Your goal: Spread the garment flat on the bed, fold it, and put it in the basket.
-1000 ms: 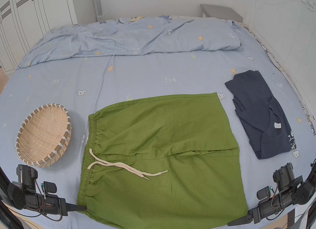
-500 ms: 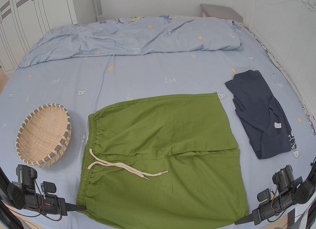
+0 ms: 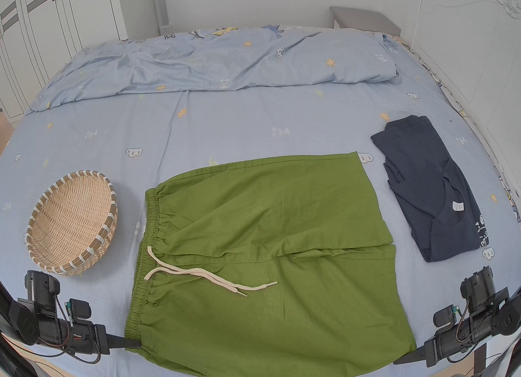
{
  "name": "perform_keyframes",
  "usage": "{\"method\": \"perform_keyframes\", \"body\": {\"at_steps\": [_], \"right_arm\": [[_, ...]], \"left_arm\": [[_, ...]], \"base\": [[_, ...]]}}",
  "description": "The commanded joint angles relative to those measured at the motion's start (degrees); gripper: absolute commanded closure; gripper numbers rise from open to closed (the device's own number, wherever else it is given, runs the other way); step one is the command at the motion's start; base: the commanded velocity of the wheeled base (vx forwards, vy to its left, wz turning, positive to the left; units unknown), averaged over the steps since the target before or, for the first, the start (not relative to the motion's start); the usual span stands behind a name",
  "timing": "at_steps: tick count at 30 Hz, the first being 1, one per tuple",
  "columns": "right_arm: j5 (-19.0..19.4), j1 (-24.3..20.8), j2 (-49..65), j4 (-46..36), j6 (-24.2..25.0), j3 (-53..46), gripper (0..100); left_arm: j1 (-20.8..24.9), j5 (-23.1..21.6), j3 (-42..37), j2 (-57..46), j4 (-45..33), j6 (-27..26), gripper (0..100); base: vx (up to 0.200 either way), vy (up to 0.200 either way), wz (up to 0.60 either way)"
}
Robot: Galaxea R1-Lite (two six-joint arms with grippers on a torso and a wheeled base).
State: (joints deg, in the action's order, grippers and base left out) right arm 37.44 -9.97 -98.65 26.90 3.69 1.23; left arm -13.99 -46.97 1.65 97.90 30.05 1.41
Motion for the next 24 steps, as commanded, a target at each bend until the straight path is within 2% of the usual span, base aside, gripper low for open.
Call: {"method": "perform_keyframes", "body": {"at_steps": [1, 3, 4, 5, 6, 7, 8, 10, 11, 13, 17, 19, 24], "right_arm": [[0.2, -0.1, 10.5, -7.7, 2.5, 7.9, 100], [0.3, -0.2, 13.6, -15.4, 2.8, 13.7, 100], [0.4, -0.2, 14.2, -17.4, 2.8, 15.0, 100], [0.6, 0.0, 16.3, -24.0, 2.6, 20.0, 100], [0.7, 0.0, 17.2, -27.1, 2.6, 22.9, 100], [0.7, 0.0, 17.3, -27.6, 2.6, 23.3, 100], [0.8, 0.1, 18.0, -32.3, 2.7, 28.7, 100], [0.8, 0.1, 17.8, -36.0, 2.9, 34.5, 100], [0.8, 0.1, 17.8, -36.0, 2.9, 34.5, 100], [0.8, 0.3, 17.3, -39.1, 3.0, 40.6, 100], [0.8, 0.4, 14.1, -39.0, 3.0, 46.5, 100], [0.8, 0.5, 13.1, -39.0, 3.0, 47.8, 100], [0.8, 1.4, 6.8, -39.0, 2.9, 58.3, 100]], "left_arm": [[4.6, 0.4, 11.0, -11.9, -13.7, 12.6, 100], [5.5, 0.6, 18.1, -15.1, -22.5, 17.2, 100], [5.6, 0.6, 19.7, -15.5, -24.3, 17.7, 100], [5.6, 0.5, 25.2, -15.9, -30.7, 18.2, 100], [5.6, 0.5, 27.8, -15.8, -33.5, 18.4, 100], [5.6, 0.5, 28.2, -15.8, -33.9, 18.4, 100], [5.5, 0.5, 33.2, -15.3, -38.7, 18.5, 100], [5.3, 0.5, 37.9, -13.4, -43.1, 18.5, 100], [5.3, 0.5, 37.9, -13.4, -43.1, 18.5, 100], [4.8, 0.5, 44.0, -10.1, -46.7, 18.5, 100], [4.9, 0.5, 51.4, -6.2, -49.7, 19.1, 100], [5.2, 0.5, 52.9, -5.4, -50.2, 19.4, 100], [6.8, 0.5, 62.6, 0.6, -50.5, 21.2, 100]], "base": [[0.000, 0.000, 0.00], [0.000, 0.000, 0.00], [0.000, 0.000, 0.00], [0.000, 0.000, 0.00], [0.000, 0.000, 0.00], [0.000, 0.000, 0.00], [0.000, 0.000, 0.00], [0.000, 0.000, 0.00], [0.000, 0.000, 0.00], [0.000, 0.000, 0.00], [0.000, 0.000, 0.00], [0.000, 0.000, 0.00], [0.000, 0.000, 0.00]]}}
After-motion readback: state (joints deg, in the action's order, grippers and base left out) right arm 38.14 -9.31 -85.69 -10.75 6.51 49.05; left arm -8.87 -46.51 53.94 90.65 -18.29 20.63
